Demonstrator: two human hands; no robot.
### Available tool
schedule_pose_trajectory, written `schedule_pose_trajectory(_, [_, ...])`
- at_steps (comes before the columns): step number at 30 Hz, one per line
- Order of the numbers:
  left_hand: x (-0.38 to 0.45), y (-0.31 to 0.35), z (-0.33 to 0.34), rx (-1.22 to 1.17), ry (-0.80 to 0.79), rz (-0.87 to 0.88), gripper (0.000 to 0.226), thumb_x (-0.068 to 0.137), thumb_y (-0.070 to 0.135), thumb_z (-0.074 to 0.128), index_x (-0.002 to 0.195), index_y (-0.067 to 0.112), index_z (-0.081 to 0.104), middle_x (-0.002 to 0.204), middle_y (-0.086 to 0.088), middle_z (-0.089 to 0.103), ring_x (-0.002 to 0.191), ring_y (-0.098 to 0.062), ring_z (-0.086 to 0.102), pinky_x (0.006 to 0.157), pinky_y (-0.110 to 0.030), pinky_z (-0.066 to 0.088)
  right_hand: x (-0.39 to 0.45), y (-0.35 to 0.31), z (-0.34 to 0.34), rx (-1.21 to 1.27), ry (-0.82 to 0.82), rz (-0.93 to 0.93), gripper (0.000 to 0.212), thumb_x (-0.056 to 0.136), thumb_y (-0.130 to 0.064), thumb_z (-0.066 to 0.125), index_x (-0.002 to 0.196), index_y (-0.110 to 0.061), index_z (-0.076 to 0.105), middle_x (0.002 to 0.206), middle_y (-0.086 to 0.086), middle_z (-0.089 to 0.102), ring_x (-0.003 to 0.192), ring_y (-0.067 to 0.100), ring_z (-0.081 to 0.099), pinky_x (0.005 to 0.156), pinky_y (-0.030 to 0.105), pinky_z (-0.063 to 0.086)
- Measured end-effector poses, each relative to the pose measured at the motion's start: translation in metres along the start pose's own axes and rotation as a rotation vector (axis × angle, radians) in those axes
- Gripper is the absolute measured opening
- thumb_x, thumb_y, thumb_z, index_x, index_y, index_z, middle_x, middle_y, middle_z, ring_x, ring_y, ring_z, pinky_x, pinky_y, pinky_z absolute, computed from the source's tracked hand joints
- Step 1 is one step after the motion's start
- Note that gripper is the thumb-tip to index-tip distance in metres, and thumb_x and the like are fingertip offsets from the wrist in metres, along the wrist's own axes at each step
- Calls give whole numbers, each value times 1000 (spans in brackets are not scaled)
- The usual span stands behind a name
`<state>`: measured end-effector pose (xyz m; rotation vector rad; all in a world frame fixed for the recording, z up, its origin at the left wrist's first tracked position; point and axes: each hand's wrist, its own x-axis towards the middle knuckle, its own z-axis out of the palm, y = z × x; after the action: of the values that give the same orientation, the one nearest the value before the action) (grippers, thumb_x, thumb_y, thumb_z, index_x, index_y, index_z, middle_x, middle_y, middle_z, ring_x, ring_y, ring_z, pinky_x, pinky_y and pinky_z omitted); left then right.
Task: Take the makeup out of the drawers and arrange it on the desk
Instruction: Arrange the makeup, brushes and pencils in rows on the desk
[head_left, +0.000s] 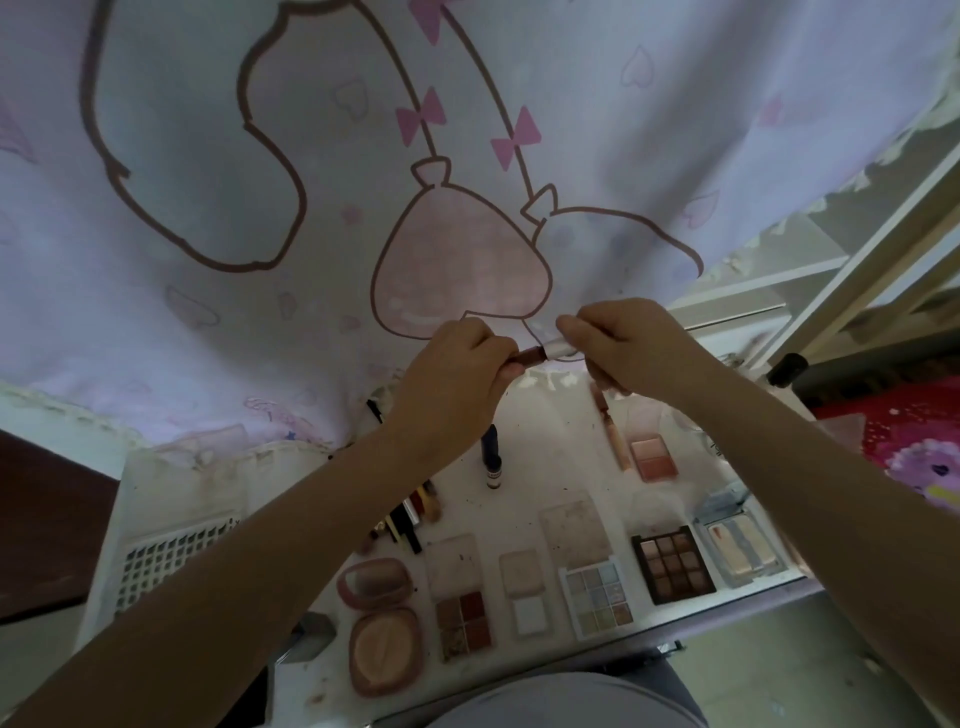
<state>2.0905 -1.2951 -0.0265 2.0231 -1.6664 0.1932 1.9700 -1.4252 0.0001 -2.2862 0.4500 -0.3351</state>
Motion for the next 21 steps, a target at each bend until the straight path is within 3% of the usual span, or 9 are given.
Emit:
schedule_pose_trajectory(2, [0,-1,1,-3,-1,-8,34,82,23,41,69,3,65,59,-10,55,57,-13,37,47,-16,23,-4,1,-1,33,-12,-83,18,89,-4,51,82,-20,56,75,-14,54,63,-10,54,63,1,44])
schedule_pose_trajectory(5, [-1,-6,2,-3,-12,-30,35,82,24,41,70,3,66,59,-10,55,53,-16,39,47,-17,26,-4,4,-3,169,-85,-100,42,85,-5,57,112,-35,46,109,-17,48,94,-3,54,82,11,49])
schedule_pose_trajectory(7, [0,-7,3,31,-15,-12,35,82,23,41,68,2,66,59,-10,55,50,-21,47,47,-21,32,-1,3,0,102,-61,-9,13,90,-22,50,101,-21,57,90,-7,59,67,-4,58,64,9,48])
schedule_pose_trajectory(9, [1,-6,3,69,-26,7,35,81,23,41,66,3,66,58,-9,55,49,-22,50,48,-20,34,3,3,2,-25,22,13,21,93,-21,46,79,-12,59,63,-10,57,46,-4,53,52,7,43])
schedule_pose_trajectory(11, [1,-9,4,82,-32,-2,35,81,23,41,66,3,65,58,-9,55,49,-22,51,48,-20,33,2,7,2,43,15,-77,16,88,-6,53,100,-12,61,84,-18,55,69,-8,57,66,6,47])
schedule_pose_trajectory(13, [0,-11,5,83,-34,-4,35,81,24,41,67,4,66,58,-8,56,49,-21,51,47,-20,34,2,13,1,174,-51,-65,40,84,-4,58,116,-28,50,105,-22,49,92,-8,54,79,6,48])
schedule_pose_trajectory(16, [-2,-11,8,107,-23,35,35,80,24,40,66,4,65,58,-7,56,49,-21,51,44,-21,38,2,14,5,156,-65,36,13,91,-20,49,91,-17,62,69,-17,62,58,-4,58,59,10,48])
schedule_pose_trajectory(18, [-4,-9,10,99,-32,47,35,81,23,40,65,4,64,57,-7,55,48,-19,48,41,-23,38,1,14,6,103,-35,43,23,91,-16,50,70,-24,57,46,-13,56,42,-1,53,49,9,44])
schedule_pose_trajectory(21, [-6,-10,14,36,-39,28,36,83,25,38,68,3,63,59,-8,54,53,-13,37,42,-18,25,-7,17,0,251,-54,40,36,85,2,54,81,-33,56,72,-15,59,60,-7,60,61,6,50])
